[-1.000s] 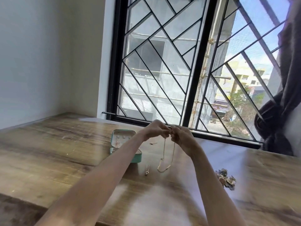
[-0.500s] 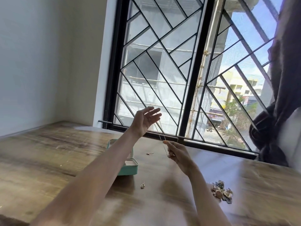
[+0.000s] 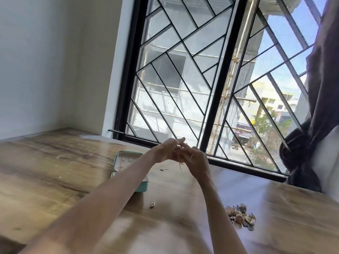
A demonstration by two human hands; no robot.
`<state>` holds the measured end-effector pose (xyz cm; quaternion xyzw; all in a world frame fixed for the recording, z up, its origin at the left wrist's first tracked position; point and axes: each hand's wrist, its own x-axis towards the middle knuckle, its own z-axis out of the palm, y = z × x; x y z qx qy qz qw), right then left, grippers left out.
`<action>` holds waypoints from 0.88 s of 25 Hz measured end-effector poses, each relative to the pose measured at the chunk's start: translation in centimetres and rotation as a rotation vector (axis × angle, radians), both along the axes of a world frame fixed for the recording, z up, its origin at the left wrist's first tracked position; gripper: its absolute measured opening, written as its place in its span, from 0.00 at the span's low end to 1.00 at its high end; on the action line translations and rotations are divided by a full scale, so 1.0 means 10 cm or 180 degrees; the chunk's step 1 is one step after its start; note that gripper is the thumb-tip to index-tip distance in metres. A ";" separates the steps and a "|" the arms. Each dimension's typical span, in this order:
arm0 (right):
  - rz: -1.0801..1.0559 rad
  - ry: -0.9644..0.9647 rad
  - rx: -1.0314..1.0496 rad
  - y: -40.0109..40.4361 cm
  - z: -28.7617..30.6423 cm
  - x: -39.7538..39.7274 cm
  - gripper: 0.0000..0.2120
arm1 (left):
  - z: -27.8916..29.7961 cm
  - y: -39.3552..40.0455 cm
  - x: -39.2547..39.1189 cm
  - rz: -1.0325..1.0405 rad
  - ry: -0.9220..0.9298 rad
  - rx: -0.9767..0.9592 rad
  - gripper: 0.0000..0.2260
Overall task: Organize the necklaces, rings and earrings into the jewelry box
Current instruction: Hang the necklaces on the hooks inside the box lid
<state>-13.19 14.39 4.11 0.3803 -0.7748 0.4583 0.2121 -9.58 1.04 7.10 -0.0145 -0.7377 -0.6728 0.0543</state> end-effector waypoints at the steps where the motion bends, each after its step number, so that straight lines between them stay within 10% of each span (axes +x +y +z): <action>1: -0.0118 0.0025 0.0019 0.02 0.00 -0.01 0.05 | -0.02 0.01 -0.01 -0.0070 -0.0063 -0.0061 0.22; 12: 0.0351 -0.1033 -0.1160 0.07 -0.16 -0.09 0.06 | -0.03 0.08 0.11 -0.0257 -0.0395 -0.0010 0.26; 22: 0.1337 -0.2343 -0.1126 0.12 -0.22 -0.03 0.27 | -0.08 0.05 0.19 -0.0910 0.0085 0.0506 0.28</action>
